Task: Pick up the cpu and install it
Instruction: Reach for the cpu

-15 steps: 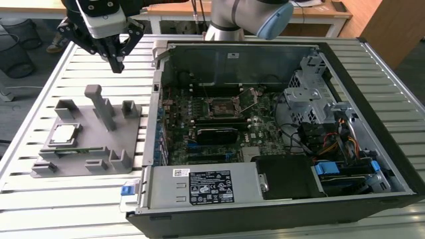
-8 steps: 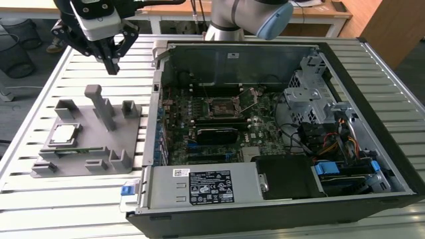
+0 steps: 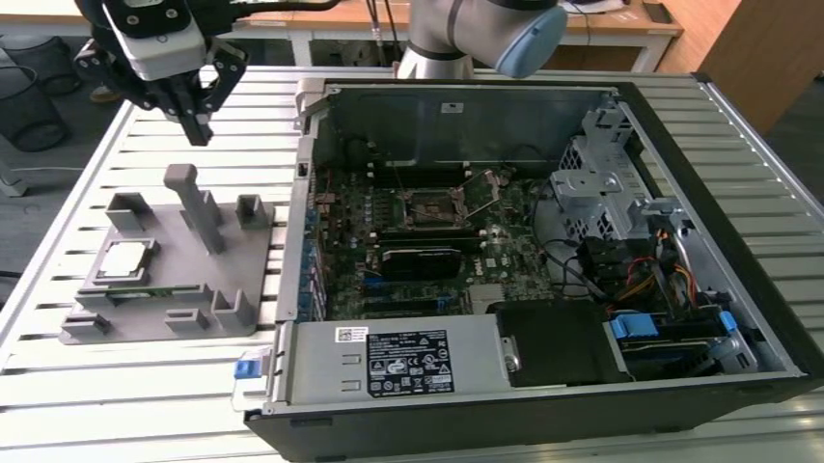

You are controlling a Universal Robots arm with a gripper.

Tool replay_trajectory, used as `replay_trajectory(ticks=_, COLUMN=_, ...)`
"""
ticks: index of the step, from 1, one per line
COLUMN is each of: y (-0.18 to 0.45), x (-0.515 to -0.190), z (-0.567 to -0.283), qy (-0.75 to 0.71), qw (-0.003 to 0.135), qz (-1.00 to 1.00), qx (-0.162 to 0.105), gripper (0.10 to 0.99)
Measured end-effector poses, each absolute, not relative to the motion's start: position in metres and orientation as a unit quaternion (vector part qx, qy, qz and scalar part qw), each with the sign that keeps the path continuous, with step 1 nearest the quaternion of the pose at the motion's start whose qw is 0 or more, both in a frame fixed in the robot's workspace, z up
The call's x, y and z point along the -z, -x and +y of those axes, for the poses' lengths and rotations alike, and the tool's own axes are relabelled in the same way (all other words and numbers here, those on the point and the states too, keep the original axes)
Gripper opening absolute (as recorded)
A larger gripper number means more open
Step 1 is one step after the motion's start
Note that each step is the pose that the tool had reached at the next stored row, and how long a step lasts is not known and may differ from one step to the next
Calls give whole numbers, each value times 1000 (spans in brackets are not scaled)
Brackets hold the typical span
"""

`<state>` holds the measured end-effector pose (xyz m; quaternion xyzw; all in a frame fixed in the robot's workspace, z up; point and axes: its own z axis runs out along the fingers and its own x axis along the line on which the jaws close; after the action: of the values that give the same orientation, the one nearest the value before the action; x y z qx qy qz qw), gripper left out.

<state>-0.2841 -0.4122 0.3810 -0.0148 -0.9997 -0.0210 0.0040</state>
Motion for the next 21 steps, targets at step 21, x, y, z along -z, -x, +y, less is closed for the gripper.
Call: replay_trajectory(ticks=21, y=332, x=-379, z=-412, qy=15, qw=4, qz=-1000, qx=21, gripper=106)
